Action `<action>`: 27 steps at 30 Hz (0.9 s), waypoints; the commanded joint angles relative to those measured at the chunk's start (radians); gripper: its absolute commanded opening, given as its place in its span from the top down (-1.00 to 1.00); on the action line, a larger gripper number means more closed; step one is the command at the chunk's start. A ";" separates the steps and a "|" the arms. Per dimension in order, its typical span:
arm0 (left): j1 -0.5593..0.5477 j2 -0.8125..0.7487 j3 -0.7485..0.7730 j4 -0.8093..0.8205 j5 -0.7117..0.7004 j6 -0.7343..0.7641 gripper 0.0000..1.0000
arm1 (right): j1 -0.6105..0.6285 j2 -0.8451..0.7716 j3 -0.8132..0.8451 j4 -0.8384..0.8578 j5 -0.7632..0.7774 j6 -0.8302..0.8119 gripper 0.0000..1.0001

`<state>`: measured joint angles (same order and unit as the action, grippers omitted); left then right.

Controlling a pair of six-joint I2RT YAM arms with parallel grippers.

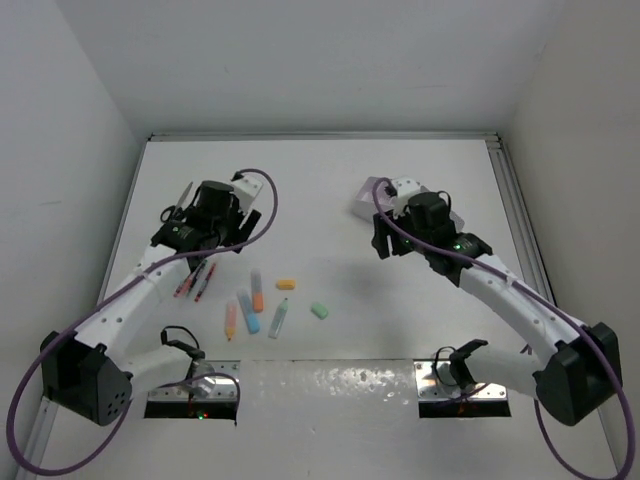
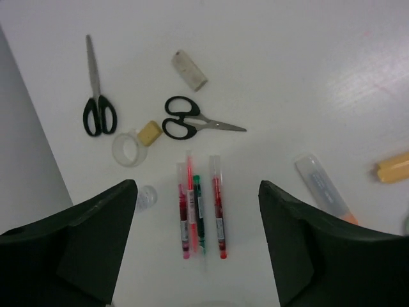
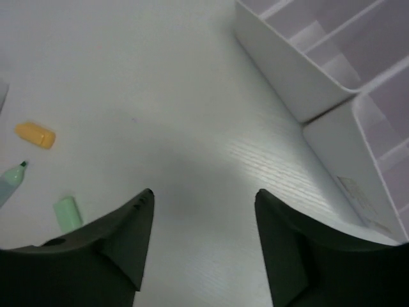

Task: Sort the stationery into containers
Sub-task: Pick up the stationery from the center of the board.

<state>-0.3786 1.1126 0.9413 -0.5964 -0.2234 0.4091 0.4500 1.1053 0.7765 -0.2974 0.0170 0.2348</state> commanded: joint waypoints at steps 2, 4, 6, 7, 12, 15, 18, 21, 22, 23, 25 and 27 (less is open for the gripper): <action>0.021 -0.097 0.094 0.019 -0.186 -0.193 -0.75 | 0.098 0.074 0.066 -0.021 0.055 -0.015 -0.39; 0.029 -0.096 0.086 0.026 -0.313 -0.207 -0.99 | 0.139 0.087 0.058 0.018 0.057 -0.018 -0.43; 0.064 -0.039 0.123 -0.046 -0.367 -0.214 -0.99 | 0.159 0.109 0.050 0.061 0.054 -0.020 -0.45; 0.134 0.014 0.146 -0.102 -0.349 -0.239 -0.99 | 0.164 0.117 0.053 0.070 0.049 -0.022 -0.46; 0.355 0.116 0.319 -0.184 -0.165 -0.276 -0.99 | 0.171 0.169 0.070 0.102 -0.012 -0.052 -0.48; 0.522 0.220 0.405 -0.230 -0.048 -0.264 -0.99 | 0.173 0.183 0.078 0.106 -0.046 -0.077 -0.48; 0.602 0.318 0.433 -0.276 0.143 -0.208 -0.99 | 0.167 0.191 0.075 0.115 -0.069 -0.094 -0.49; 0.604 0.340 0.363 -0.249 0.134 -0.176 -0.99 | 0.158 0.199 0.063 0.136 -0.087 -0.101 -0.50; 0.610 0.358 0.341 -0.232 0.119 -0.168 -0.99 | 0.156 0.206 0.061 0.139 -0.097 -0.100 -0.50; 0.612 0.368 0.311 -0.223 0.118 -0.162 -0.99 | 0.154 0.211 0.063 0.139 -0.100 -0.100 -0.50; 0.616 0.397 0.286 -0.198 0.107 -0.159 -0.99 | 0.153 0.226 0.066 0.142 -0.109 -0.098 -0.50; 0.616 0.427 0.269 -0.181 0.101 -0.153 -0.99 | 0.153 0.235 0.069 0.142 -0.115 -0.098 -0.49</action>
<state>0.2352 1.5154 1.2240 -0.8116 -0.1383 0.2314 0.6090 1.3270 0.8162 -0.2005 -0.0650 0.1532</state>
